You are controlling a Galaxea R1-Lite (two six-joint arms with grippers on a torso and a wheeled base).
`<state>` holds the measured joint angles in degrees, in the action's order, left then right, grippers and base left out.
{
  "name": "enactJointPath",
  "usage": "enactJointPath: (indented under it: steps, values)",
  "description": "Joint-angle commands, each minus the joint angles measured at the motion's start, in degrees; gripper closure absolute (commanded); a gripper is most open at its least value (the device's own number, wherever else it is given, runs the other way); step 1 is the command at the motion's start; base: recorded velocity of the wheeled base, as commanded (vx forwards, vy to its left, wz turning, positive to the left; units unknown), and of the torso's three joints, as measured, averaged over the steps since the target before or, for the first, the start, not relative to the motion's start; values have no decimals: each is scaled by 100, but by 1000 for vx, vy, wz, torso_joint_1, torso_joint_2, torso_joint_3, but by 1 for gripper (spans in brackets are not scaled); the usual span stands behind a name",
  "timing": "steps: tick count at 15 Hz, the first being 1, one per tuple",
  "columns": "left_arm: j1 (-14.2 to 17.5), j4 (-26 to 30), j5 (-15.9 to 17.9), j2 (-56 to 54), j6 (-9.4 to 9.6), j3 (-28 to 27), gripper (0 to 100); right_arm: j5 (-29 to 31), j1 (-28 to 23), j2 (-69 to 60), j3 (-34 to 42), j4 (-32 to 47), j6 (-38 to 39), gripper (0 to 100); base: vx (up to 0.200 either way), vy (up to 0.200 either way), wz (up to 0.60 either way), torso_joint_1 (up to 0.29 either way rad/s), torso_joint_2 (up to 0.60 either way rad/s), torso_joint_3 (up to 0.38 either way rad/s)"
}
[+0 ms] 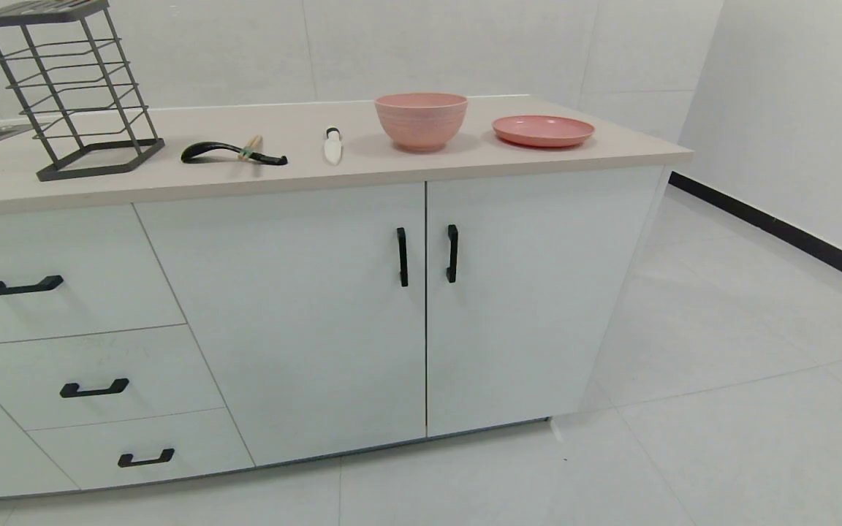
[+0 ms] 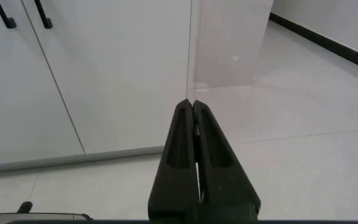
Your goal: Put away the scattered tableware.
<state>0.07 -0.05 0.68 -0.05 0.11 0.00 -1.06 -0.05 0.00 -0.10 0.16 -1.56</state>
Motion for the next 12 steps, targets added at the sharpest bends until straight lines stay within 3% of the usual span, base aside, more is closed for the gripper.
enactJointPath:
  steps: [1, 3, 4, 8, 9, 12]
  values:
    - [1, -4, -7, 5, -2, 0, 0, -114, 5, 0, 1, -7, -2, 0, 0, 0, 0, 0, 0, 0]
    - [1, -4, -86, 5, -64, 0, 0, -122, -4, 0, -17, -367, -2, 0, 0, 0, 0, 0, 0, 0]
    - [1, -4, -77, 5, -55, 0, 0, -122, -13, 26, -315, -1114, 7, 0, 0, 0, 0, 0, 0, 0]
    - [1, -4, -68, 5, -46, 0, 0, -448, 31, 193, -939, -693, 15, 0, 0, 0, 0, 0, 0, 0]
    - [1, -4, -68, 5, -46, 0, 0, -1037, 102, 800, -1607, -403, 112, 0, 0, 0, 0, 0, 0, 0]
    - [1, -4, -68, 5, -29, 0, 0, -1291, 339, 1916, -2249, -499, 59, 0, 0, 0, 0, 0, 0, 0]
